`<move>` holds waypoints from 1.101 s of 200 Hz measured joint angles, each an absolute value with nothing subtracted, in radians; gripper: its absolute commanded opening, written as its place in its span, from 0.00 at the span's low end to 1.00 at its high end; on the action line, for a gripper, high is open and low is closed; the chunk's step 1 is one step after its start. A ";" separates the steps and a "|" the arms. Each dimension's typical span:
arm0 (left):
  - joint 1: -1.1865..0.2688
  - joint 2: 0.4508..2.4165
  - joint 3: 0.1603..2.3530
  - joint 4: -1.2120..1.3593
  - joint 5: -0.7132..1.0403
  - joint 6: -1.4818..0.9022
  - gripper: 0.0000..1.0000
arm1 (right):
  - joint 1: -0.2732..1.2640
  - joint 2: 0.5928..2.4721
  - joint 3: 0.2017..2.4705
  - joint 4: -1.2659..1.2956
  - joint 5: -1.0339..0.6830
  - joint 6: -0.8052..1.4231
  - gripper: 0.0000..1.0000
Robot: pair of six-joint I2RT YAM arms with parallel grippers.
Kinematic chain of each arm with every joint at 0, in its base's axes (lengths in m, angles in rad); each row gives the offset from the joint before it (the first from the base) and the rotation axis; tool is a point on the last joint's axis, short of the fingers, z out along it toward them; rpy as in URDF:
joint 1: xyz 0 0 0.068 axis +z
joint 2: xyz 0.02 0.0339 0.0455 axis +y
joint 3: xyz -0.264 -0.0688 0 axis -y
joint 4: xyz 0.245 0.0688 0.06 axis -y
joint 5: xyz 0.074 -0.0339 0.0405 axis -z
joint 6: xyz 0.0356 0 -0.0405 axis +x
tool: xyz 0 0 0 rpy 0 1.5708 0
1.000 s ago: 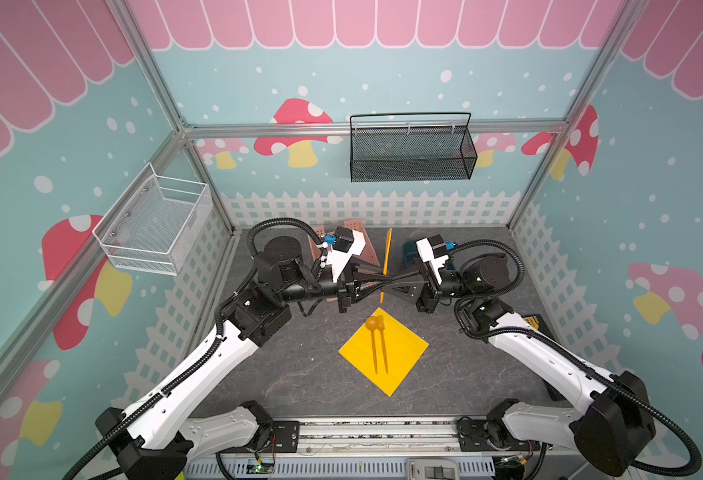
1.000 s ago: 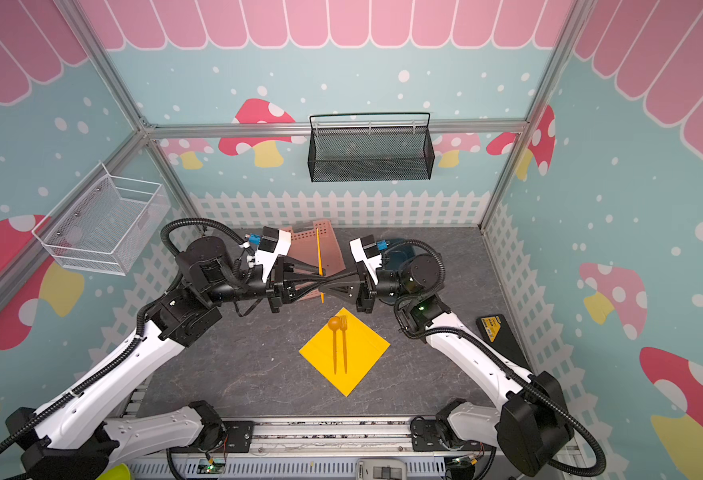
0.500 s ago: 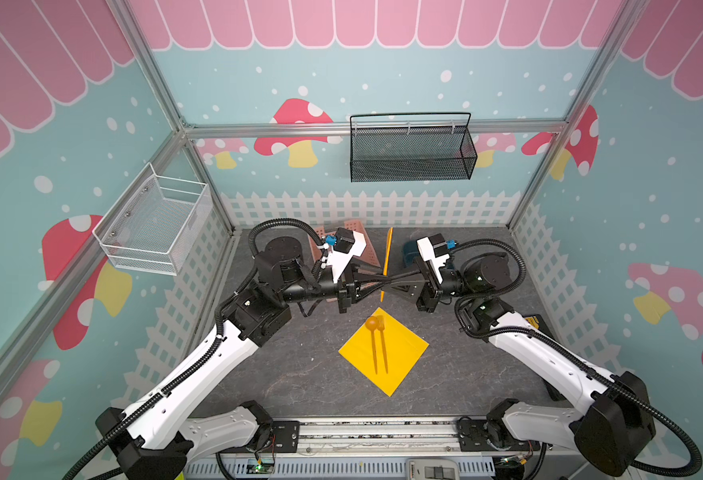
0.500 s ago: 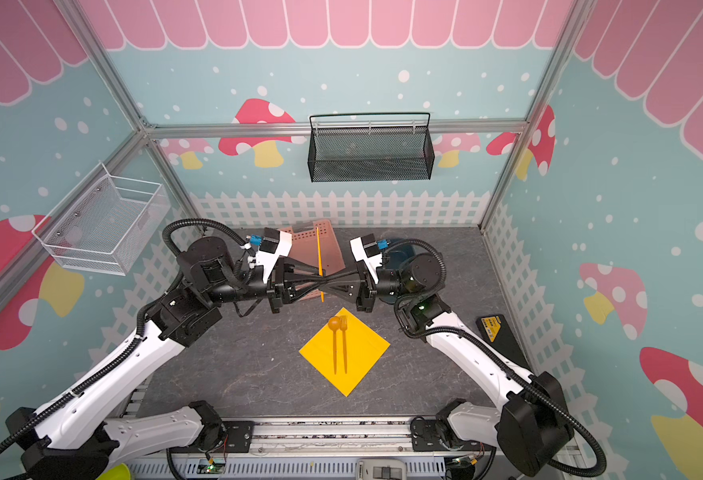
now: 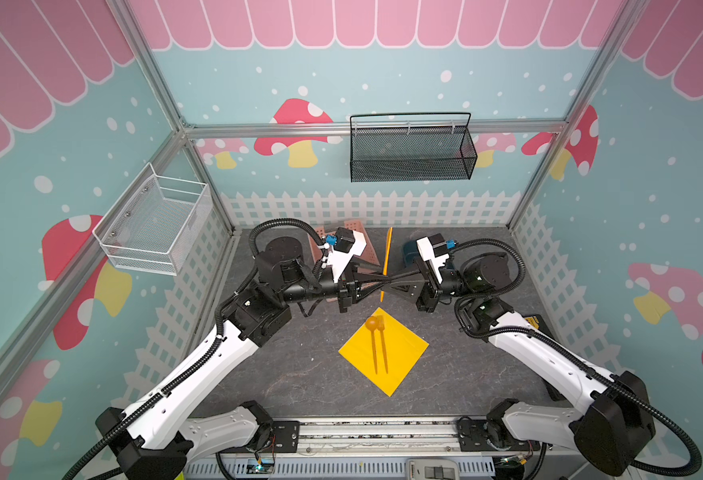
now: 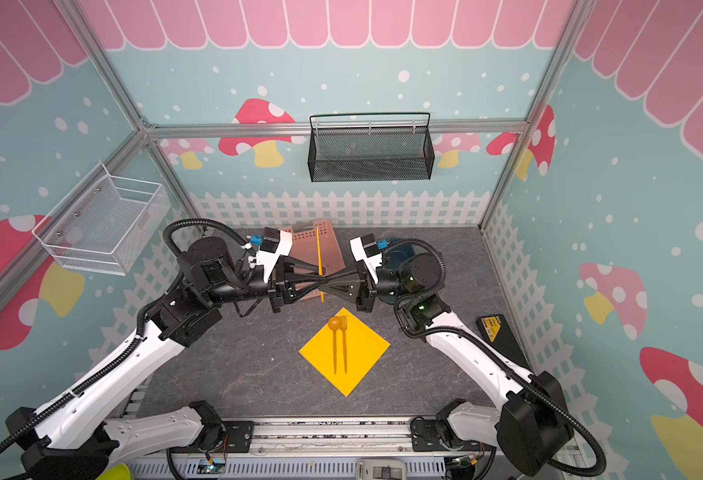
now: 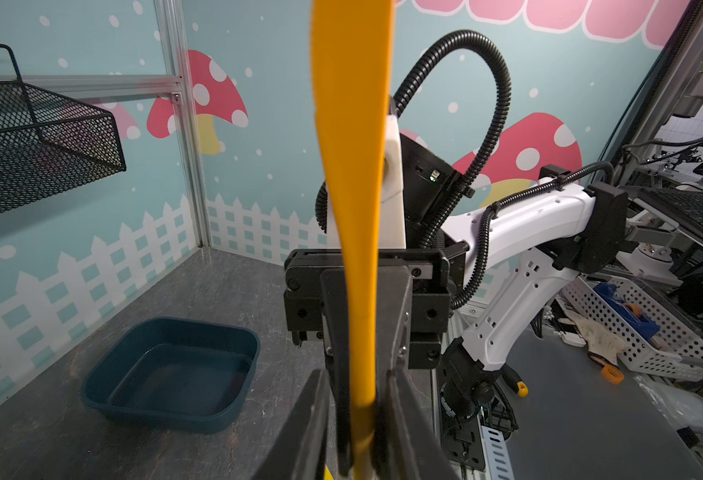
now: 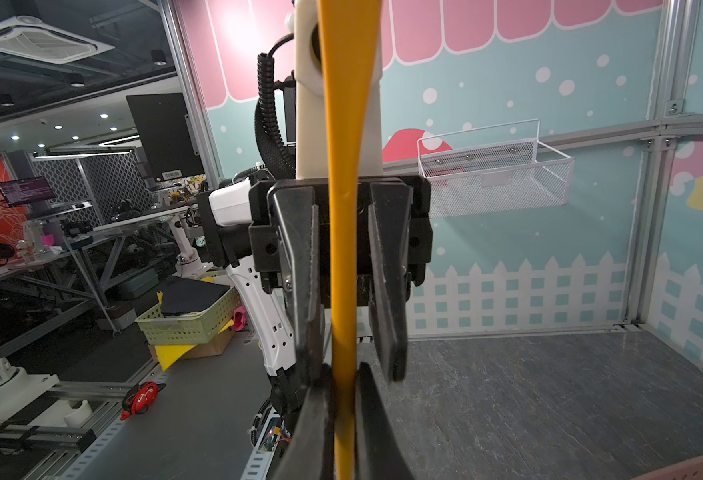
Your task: Place the utensils on the paper napkin and roll it up
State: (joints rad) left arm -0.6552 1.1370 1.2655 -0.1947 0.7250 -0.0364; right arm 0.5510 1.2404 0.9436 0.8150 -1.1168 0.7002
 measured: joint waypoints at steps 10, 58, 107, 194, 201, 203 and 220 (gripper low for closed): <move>-0.655 1.137 1.266 -0.195 0.725 -0.036 0.27 | 0.551 1.240 0.944 0.815 -1.117 0.700 0.00; -0.655 1.137 1.266 -0.194 0.725 -0.037 0.27 | 0.551 1.240 0.944 0.815 -1.117 0.700 0.00; -0.655 1.132 1.266 -0.189 0.726 -0.038 0.27 | 0.551 1.240 0.944 0.815 -1.117 0.700 0.00; -0.656 1.131 1.266 -0.189 0.726 -0.038 0.15 | 0.551 1.240 0.944 0.815 -1.117 0.700 0.00; -0.656 1.131 1.266 -0.189 0.727 -0.038 0.14 | 0.551 1.240 0.944 0.815 -1.116 0.700 0.00; -0.656 1.131 1.266 -0.189 0.727 -0.038 0.14 | 0.551 1.240 0.944 0.815 -1.116 0.700 0.00; -0.656 1.131 1.266 -0.189 0.728 -0.038 0.12 | 0.551 1.240 0.944 0.815 -1.116 0.700 0.00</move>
State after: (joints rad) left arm -0.6559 1.1309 1.2655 -0.1890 0.7280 -0.0380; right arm 0.5510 1.2404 0.9436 0.8150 -1.1164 0.6998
